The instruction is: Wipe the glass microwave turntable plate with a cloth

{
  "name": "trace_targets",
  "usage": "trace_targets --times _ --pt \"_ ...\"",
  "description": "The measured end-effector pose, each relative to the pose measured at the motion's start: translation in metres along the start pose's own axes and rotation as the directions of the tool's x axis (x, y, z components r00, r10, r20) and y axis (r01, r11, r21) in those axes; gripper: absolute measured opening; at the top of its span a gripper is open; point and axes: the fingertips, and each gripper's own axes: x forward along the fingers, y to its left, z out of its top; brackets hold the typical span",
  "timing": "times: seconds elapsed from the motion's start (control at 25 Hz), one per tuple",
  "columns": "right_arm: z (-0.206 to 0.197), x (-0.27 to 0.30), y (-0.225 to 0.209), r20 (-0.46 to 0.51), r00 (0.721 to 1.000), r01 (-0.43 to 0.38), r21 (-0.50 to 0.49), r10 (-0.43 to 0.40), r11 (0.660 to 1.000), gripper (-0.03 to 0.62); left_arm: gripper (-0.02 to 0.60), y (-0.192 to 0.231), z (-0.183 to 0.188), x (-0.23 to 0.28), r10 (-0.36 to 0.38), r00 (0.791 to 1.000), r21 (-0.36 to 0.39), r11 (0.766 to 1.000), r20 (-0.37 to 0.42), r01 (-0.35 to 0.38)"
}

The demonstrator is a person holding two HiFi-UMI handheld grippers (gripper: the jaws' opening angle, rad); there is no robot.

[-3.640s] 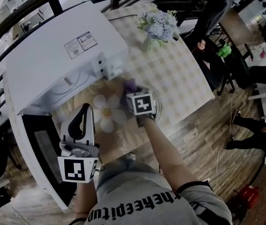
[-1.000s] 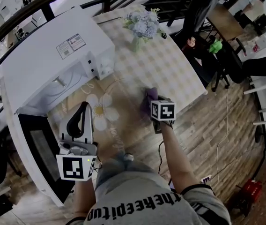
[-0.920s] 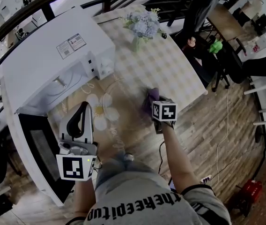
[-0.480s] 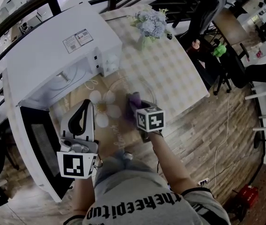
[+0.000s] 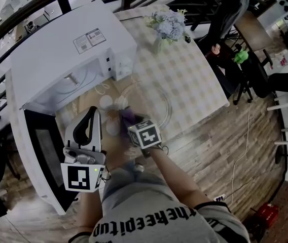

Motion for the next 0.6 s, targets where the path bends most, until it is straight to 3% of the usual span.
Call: trace_targets --times 0.28,0.6 --pt "-0.007 -0.009 -0.015 0.018 1.000 0.011 0.033 -0.012 0.999 0.106 0.011 -0.011 0.005 0.002 -0.018 1.000 0.008 1.000 0.009 0.018" --pt "-0.023 -0.042 -0.079 0.025 0.991 0.128 0.115 -0.131 0.985 0.106 0.011 -0.021 0.008 0.004 -0.034 0.999 0.010 0.999 0.015 0.034"
